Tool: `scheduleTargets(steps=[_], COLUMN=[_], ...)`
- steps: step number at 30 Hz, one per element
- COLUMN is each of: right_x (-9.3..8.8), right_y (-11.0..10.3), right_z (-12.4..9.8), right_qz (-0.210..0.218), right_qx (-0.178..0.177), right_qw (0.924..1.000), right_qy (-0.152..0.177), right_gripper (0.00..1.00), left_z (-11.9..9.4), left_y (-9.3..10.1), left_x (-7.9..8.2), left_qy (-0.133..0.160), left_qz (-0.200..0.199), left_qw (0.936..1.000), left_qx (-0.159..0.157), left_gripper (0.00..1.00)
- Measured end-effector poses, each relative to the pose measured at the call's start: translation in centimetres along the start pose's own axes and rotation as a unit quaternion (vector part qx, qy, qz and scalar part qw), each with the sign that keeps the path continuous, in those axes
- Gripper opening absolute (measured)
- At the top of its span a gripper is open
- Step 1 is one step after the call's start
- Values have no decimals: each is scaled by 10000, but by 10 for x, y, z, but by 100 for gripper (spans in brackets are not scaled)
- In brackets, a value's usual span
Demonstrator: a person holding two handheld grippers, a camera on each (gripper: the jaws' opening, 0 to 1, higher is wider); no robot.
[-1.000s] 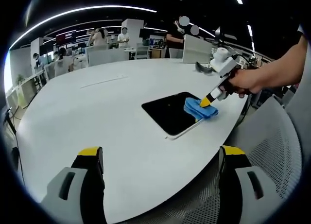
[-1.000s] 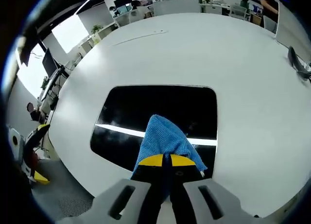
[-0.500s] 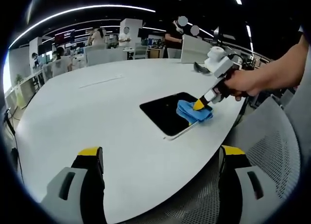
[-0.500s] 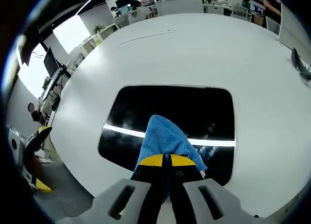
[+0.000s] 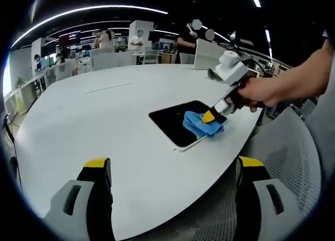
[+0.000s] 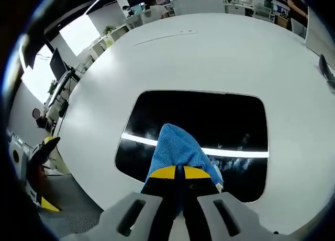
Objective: Wipe the mirror surface with the cleaning cloth until all visible marks leave the cleaned area.
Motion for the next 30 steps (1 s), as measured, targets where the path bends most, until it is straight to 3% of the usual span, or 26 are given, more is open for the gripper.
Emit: scheduleTargets(steps=[10,30], right_x=[4,5], right_y=[-24,-39], right_z=[11,17], right_qz=[-77,-6], right_qx=[190,310], right_qw=[9998,9995], right_qy=[-31,-92], right_gripper=[0,0], left_z=[1,2], left_y=[-2,1], left_x=[0,-2], left_qy=[-2,-71], left_qz=[108,88], left_qw=[9999,9999], left_qx=[47,23], left_gripper=[99,99])
Point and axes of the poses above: the point that each gripper's makers call its tool centre point, and the gripper's own axes: z roughly forward along the fingers, y roughly to its right, x roughly out of its top, the point moved 6 cm from there along -z, roughly backward along the fingers, and after that the axes turned 11 degrees about y, right-handed, at the moved point
